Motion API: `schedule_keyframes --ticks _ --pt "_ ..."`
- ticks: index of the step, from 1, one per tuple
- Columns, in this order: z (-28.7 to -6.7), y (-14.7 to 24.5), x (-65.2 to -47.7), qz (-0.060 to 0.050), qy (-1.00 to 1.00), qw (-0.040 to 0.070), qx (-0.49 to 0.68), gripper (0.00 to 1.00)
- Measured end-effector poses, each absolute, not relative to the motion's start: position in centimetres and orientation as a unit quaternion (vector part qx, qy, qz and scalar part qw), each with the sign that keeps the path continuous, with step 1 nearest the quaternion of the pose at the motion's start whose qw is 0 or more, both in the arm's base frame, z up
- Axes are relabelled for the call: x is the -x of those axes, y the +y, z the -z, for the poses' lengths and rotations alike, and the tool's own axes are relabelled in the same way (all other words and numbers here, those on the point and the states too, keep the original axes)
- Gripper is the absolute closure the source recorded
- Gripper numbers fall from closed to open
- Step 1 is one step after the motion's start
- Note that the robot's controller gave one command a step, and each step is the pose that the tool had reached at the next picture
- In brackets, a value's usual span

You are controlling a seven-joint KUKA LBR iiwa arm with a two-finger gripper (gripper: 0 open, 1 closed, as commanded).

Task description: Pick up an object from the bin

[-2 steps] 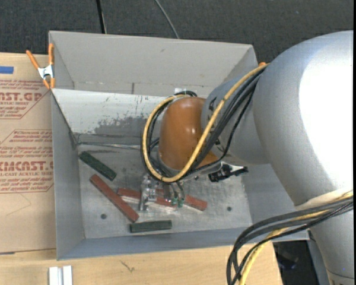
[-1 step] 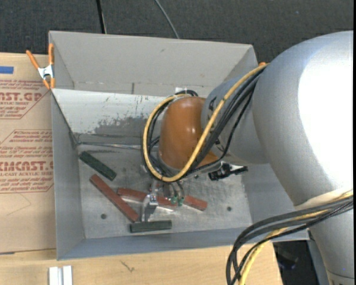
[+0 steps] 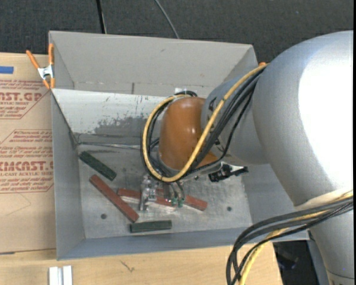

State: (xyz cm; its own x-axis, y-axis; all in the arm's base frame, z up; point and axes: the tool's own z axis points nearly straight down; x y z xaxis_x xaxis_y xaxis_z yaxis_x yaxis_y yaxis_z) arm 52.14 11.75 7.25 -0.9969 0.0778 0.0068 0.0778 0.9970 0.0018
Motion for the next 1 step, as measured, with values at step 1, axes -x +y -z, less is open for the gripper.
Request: schedule_keyframes --ticks 1 --pt "-7.25 11.74 -52.16 0.001 -0.999 0.003 0.039 1.00"
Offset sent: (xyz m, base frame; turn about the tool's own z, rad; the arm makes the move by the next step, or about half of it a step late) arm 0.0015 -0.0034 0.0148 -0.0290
